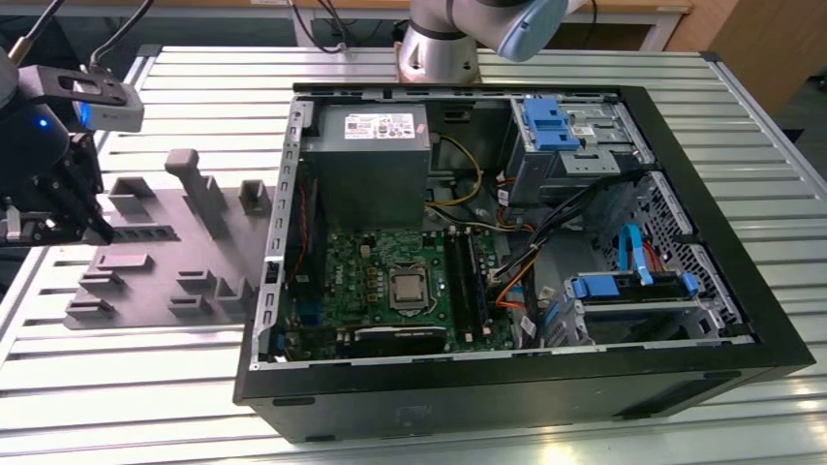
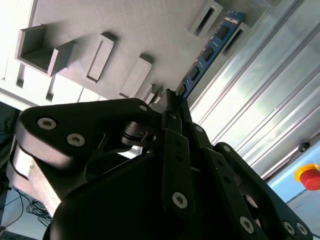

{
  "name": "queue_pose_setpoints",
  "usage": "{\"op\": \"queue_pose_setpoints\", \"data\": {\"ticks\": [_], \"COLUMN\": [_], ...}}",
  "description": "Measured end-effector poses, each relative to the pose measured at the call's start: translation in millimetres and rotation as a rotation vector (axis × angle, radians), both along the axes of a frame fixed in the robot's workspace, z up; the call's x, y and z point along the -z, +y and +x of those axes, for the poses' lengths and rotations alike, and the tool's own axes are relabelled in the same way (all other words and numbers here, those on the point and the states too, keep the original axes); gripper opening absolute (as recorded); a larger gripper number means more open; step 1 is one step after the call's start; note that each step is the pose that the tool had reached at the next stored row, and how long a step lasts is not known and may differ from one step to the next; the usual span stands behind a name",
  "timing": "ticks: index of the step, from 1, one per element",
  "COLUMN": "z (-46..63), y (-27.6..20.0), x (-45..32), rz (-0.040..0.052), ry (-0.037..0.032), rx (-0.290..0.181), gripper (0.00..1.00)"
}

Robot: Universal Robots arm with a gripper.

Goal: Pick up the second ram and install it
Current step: 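Pick up the second ram and move it above second insertion slot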

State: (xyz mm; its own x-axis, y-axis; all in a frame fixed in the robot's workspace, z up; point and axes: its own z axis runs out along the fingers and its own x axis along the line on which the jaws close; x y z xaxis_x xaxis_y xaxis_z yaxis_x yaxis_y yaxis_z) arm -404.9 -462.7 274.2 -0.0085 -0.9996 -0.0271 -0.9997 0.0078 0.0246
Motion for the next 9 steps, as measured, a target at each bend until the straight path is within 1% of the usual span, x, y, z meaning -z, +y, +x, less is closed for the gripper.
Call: {"op": "queue_pose_setpoints", "data": {"ticks": [9], "z": [0.0], "y": [0.0], "x": [-10.3], "rz": [0.0015], "ry": [0.0000], "rx": [0.000], "gripper": [0.14]}}
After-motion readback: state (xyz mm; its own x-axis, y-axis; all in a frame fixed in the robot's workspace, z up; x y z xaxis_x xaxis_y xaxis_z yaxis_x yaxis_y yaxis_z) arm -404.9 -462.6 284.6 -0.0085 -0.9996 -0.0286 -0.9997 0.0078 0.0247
